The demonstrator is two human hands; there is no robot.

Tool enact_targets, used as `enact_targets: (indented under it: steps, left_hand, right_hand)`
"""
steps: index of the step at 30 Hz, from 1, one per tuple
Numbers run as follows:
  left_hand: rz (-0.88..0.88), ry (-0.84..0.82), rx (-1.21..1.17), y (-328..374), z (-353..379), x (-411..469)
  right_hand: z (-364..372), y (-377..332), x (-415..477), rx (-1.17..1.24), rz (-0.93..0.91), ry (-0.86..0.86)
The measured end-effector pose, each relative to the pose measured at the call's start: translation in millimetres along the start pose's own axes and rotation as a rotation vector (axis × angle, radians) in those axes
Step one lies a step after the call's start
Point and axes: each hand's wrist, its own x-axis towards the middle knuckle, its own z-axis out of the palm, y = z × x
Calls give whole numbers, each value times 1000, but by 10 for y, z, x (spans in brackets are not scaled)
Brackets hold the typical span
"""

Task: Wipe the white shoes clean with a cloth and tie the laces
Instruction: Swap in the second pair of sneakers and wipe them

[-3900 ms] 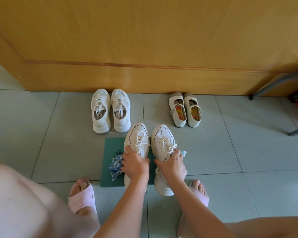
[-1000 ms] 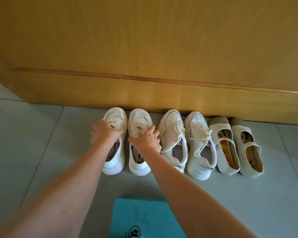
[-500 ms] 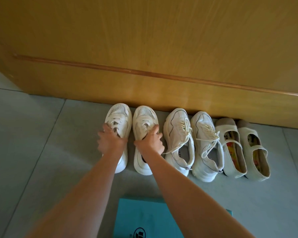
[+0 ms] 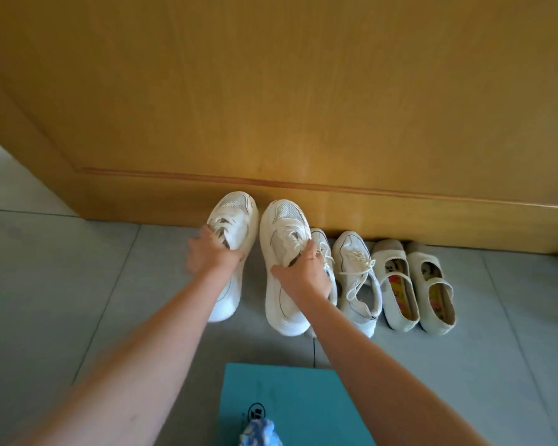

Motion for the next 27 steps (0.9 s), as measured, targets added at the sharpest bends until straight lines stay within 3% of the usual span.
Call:
enact_targets:
  steps: [5,11,19,27]
  left_hand:
    - [35,-2,-69,257,-37,-792]
    - [21,-105,-73,-14,291,-1735]
    - [-14,-151,-3,-628,864,-2747]
    - [5,-57,67,-917,1056,-3041]
  right_hand:
    - [-542,243,-461,76,5,46]
    - [-860,935,-1125,4,65,60]
    - [-655,1762,-1849,-5,234,8]
    - [-391,2018,-2050,-52,246,-12]
